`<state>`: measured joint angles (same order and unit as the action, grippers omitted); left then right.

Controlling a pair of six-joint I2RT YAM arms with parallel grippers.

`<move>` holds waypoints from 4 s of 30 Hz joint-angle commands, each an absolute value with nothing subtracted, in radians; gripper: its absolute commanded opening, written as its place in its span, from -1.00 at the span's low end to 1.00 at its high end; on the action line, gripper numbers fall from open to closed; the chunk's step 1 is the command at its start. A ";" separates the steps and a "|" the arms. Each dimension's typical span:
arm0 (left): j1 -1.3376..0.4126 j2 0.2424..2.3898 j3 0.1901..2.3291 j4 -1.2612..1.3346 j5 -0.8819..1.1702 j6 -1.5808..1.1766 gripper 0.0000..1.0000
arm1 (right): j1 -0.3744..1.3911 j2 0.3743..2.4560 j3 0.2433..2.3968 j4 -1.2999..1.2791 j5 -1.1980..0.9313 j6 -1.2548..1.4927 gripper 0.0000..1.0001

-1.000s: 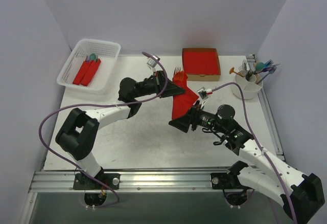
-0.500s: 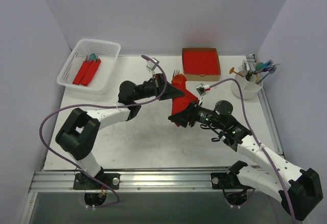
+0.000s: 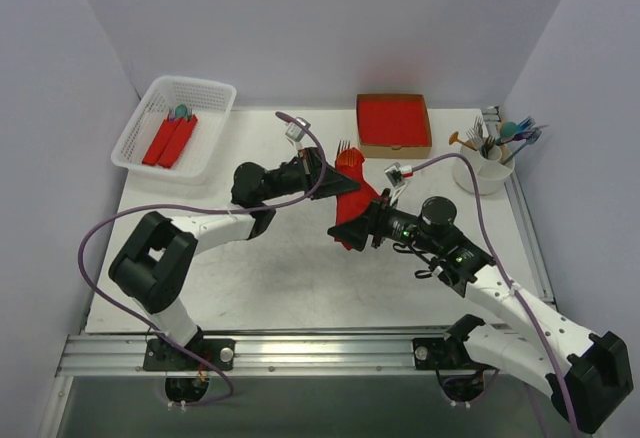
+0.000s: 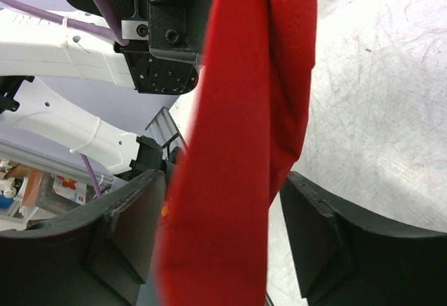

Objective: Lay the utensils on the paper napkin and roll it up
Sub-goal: Roll the napkin.

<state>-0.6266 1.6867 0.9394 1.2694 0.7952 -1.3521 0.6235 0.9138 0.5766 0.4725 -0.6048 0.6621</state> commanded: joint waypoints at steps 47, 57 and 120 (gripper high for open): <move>-0.634 1.480 0.963 0.782 0.722 -1.000 -0.95 | 0.611 0.949 0.899 0.055 -0.328 0.471 -0.08; -0.634 1.500 0.924 0.910 0.773 -1.095 -0.95 | 0.609 0.928 0.900 0.072 -0.356 0.446 -0.10; -0.680 1.514 0.923 1.019 0.836 -1.169 -0.38 | 0.502 0.839 0.790 0.308 -0.732 0.532 -1.00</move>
